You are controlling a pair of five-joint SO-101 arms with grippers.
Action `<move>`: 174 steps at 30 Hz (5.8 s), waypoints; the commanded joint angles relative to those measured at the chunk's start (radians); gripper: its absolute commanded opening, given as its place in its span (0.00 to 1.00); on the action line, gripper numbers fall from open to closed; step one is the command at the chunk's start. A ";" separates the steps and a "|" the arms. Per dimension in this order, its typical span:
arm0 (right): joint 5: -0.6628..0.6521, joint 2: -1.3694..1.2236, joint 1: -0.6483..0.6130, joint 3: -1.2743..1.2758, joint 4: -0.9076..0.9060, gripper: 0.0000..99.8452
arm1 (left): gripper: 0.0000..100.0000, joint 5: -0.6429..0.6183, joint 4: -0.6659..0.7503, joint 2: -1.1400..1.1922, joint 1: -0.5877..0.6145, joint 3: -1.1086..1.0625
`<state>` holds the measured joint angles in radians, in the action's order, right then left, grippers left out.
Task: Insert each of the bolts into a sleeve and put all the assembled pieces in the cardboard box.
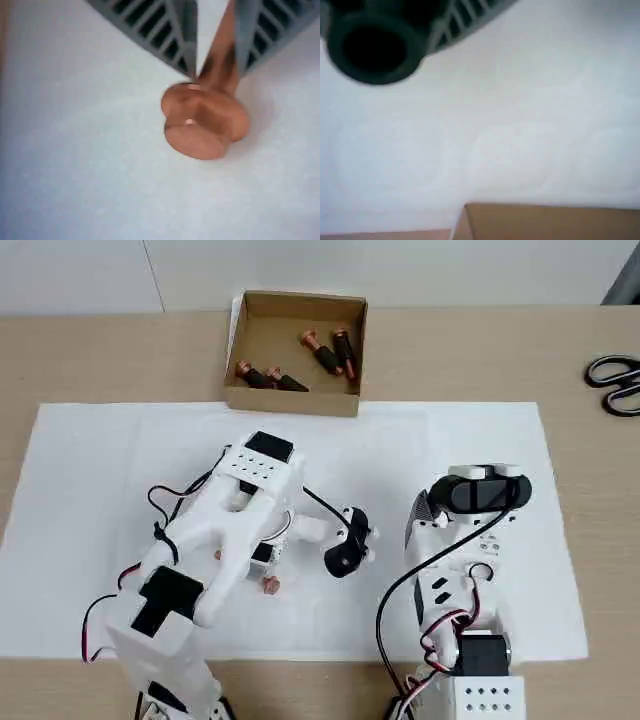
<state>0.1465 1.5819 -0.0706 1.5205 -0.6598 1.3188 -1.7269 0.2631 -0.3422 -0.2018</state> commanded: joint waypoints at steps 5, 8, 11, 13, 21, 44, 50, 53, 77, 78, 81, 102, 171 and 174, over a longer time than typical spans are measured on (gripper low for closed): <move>-0.005 0.018 0.008 -0.008 0.002 0.00 | 0.05 0.058 -0.025 -0.005 -0.008 -0.068; -0.005 0.018 0.008 -0.008 0.002 0.00 | 0.05 0.058 -0.017 -0.005 -0.017 -0.113; -0.005 0.018 0.008 -0.009 0.002 0.00 | 0.05 0.058 0.008 -0.005 -0.020 -0.128; -0.005 0.018 0.008 -0.011 -0.001 0.00 | 0.05 0.058 0.017 -0.005 -0.021 -0.128; -0.005 0.018 0.008 -0.014 -0.002 0.00 | 0.05 0.058 0.017 -0.006 -0.021 -0.122; -0.009 0.018 -0.094 -0.015 0.004 0.00 | 0.01 -0.692 -0.025 -0.017 0.186 0.615; -0.011 0.018 -0.369 -0.008 0.096 0.00 | 0.01 -1.016 -0.025 -0.017 0.190 0.812; -0.012 0.018 -0.383 -0.008 0.162 0.00 | 0.01 -1.115 -0.025 -0.018 0.186 0.865; -0.265 0.018 -0.389 0.140 0.472 0.00 | 0.01 -1.427 0.161 -0.715 0.101 0.555; -0.265 0.018 -0.389 0.147 0.489 0.00 | 0.01 -1.427 0.196 -0.755 0.100 0.547; -0.265 0.018 -0.389 0.158 0.532 0.00 | 0.01 -1.428 0.324 -0.879 0.104 0.415; -0.267 0.018 -0.550 0.170 0.631 0.00 | 0.01 -1.432 1.448 -1.471 -0.250 -0.756; -0.270 0.018 -0.550 0.170 0.630 0.00 | 0.01 -1.479 1.359 -1.622 -0.212 -0.897; -0.270 0.016 -0.550 0.170 0.630 0.00 | 0.01 -1.556 1.401 -1.622 -0.199 -0.924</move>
<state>-0.1158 1.5835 -0.6168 1.6847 -0.0522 -0.1880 -0.3721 -1.3464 -0.5493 -1.1224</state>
